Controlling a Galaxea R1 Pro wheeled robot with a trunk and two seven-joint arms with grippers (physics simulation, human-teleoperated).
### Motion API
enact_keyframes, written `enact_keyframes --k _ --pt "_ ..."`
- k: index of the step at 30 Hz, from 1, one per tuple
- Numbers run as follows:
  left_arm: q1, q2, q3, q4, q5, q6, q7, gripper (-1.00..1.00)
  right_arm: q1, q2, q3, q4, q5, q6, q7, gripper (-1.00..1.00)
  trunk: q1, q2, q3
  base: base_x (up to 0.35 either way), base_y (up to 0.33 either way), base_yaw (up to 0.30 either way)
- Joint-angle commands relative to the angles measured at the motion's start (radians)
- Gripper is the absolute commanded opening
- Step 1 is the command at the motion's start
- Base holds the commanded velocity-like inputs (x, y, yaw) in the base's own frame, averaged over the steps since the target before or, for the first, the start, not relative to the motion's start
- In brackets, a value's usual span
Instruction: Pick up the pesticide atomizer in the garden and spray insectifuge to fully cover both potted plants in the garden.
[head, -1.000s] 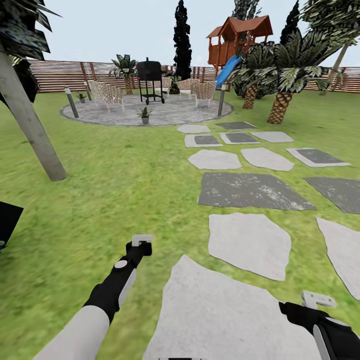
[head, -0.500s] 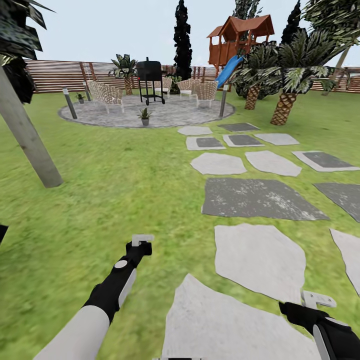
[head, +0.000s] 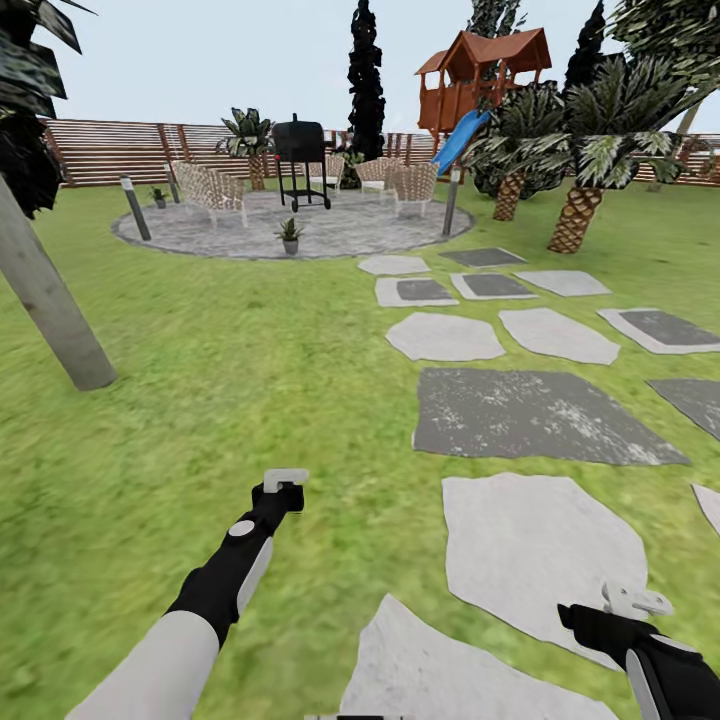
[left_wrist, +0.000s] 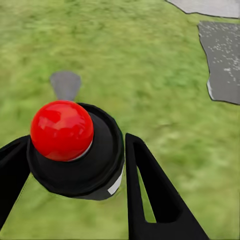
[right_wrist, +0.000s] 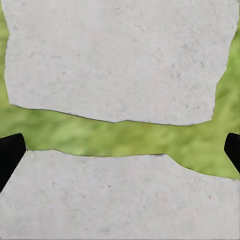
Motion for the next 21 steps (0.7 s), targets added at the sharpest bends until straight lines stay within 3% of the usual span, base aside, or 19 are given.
enact_keyframes --k 1,21 --pt "0.000 0.000 -0.001 -0.001 0.000 0.001 0.000 -1.00 0.000 0.000 0.000 -0.001 0.001 0.005 0.002 1.00 0.000 0.000 -0.001 0.336 0.073 0.000" --pt "0.000 0.000 -0.001 -0.001 0.001 0.001 0.000 -1.00 0.000 0.000 0.000 -0.001 0.002 0.005 0.002 1.00 0.000 0.000 -0.001 0.336 0.073 0.000"
